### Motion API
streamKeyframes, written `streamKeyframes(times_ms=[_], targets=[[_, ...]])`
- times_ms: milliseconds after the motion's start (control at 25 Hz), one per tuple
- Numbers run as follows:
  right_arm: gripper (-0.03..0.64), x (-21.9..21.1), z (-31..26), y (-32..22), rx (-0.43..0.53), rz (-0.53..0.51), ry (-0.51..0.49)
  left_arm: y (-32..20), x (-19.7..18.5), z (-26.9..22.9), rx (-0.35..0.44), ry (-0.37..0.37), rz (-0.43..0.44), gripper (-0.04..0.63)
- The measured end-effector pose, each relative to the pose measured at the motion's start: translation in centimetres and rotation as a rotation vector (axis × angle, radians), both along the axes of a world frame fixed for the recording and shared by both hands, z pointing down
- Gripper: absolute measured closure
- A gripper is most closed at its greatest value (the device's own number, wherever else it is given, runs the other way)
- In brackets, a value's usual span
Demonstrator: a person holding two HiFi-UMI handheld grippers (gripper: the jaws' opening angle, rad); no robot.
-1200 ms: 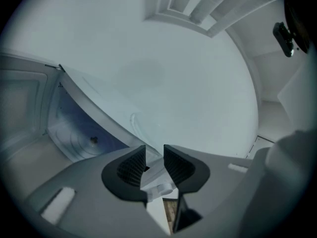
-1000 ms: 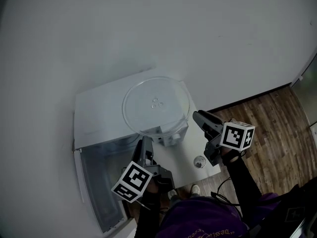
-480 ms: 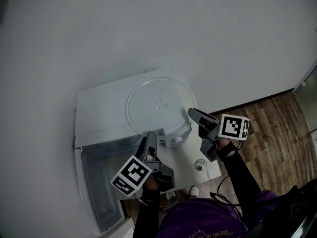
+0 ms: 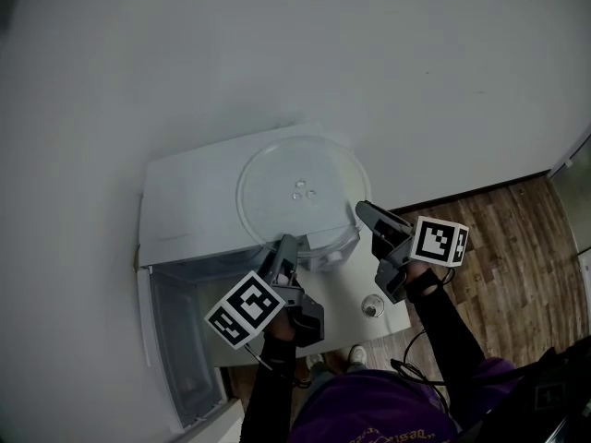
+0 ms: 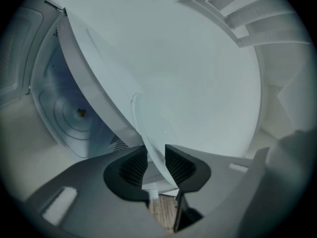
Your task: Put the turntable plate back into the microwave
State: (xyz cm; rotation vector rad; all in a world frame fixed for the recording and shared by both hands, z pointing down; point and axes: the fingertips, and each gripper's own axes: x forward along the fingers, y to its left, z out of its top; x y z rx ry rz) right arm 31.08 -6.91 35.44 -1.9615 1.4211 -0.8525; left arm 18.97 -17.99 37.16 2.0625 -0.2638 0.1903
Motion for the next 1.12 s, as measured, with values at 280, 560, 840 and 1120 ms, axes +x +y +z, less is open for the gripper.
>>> streamKeyframes(times_ms=[280, 560, 840, 1120], targets=[[0.525, 0.2, 0.1, 0.2, 0.022, 0.014, -0.015, 0.0, 0.3, 0.1, -0.117, 0.112, -0.021, 0.507], [0.523, 0.2, -1.2, -0.3, 0.041, -0.013, 0.053, -0.1, 0.3, 0.2, -0.177, 0.165, -0.038, 0.52], [0.523, -1.1, -2.8, 0.9, 0.056, -0.014, 0.102, 1.2, -1.1, -0.7, -0.186, 0.248, -0.051, 0.523], [0.523, -2.7, -4.7, 1.4, 0.067, -0.03, 0.14, 2.0, -2.7, -3.3, -0.177, 0.339, -0.07, 0.528]])
